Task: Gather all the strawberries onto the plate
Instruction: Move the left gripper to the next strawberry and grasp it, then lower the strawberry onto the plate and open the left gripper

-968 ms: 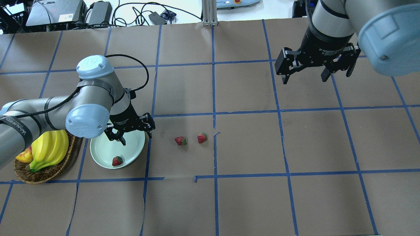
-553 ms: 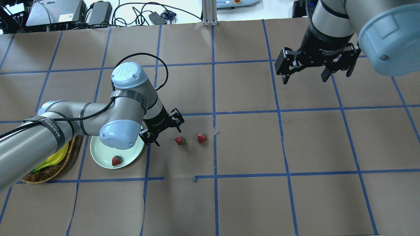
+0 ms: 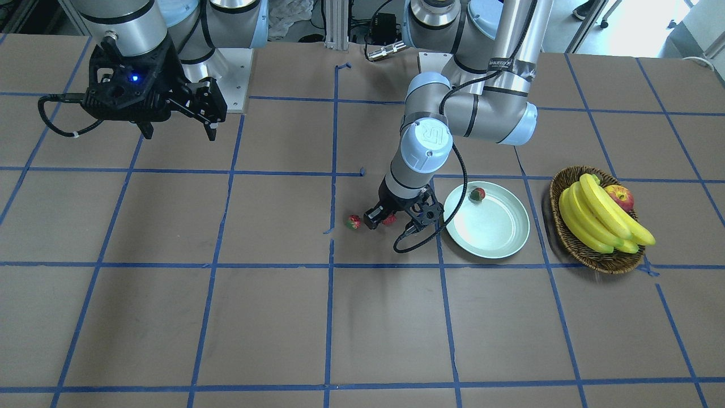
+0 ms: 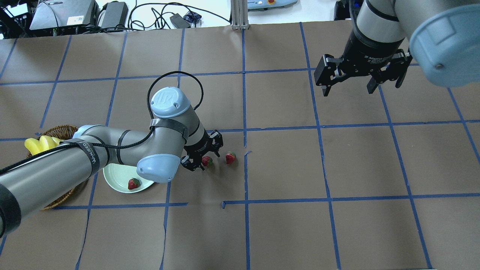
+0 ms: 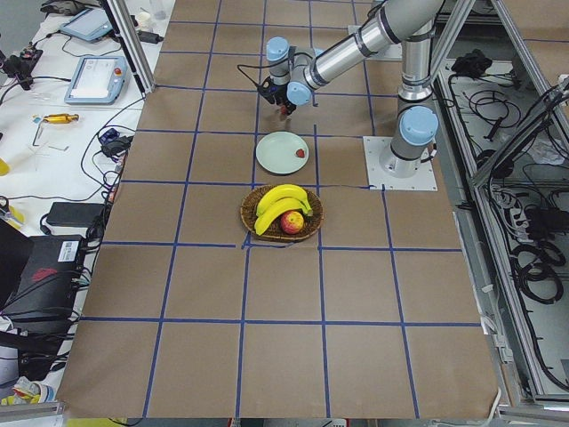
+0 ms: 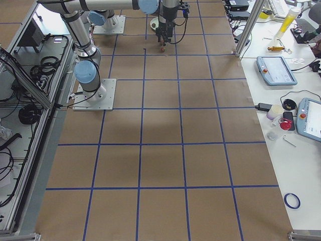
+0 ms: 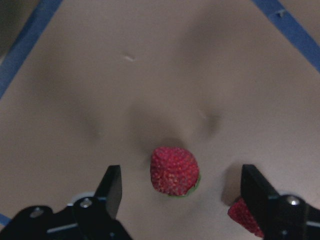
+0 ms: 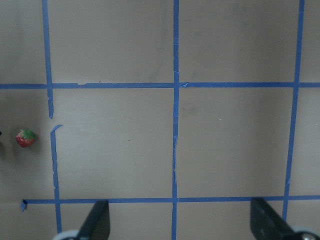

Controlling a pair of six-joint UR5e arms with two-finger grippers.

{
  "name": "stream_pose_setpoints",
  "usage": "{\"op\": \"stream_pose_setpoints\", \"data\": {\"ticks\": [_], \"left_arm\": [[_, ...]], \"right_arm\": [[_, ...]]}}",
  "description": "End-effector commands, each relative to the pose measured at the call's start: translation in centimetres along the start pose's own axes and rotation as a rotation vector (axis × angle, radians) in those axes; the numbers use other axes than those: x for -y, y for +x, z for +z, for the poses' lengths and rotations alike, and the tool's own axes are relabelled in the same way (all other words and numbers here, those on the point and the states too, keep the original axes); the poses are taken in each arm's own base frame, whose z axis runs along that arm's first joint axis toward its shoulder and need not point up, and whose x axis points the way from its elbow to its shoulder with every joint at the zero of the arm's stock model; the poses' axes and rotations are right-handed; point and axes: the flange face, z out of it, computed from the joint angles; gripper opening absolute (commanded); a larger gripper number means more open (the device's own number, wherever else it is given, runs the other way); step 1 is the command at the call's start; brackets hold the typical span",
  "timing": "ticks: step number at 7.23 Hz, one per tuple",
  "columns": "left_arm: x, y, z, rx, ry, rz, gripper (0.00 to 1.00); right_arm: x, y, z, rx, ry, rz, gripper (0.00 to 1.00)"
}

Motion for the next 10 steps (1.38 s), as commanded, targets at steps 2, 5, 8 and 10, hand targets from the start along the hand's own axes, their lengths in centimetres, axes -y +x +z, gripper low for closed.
{"op": "stream_pose_setpoints", "data": {"ticks": [2,5,8,10], "left_arm": [[0.8,0.7,-2.3,-0.029,0.048,0.138,0.0],[6.8,-4.9,-4.6,0.161,0.041,0.284,0.0],[10.1,-10.0,-5.5,0.188,-0.011,0.311,0.0],[9.4,-9.9,-4.8,0.179,-0.033,0.308,0.99]], "right_arm": [[0.0,0.0,0.0,0.0,-0.001,0.0,1.0],[0.1,0.1,0.1,0.0,-0.001,0.001,1.0],[0.1,0.1,0.1,0.0,-0.002,0.001,1.0],[0.0,0.0,0.1,0.001,-0.003,0.0,1.0]]}}
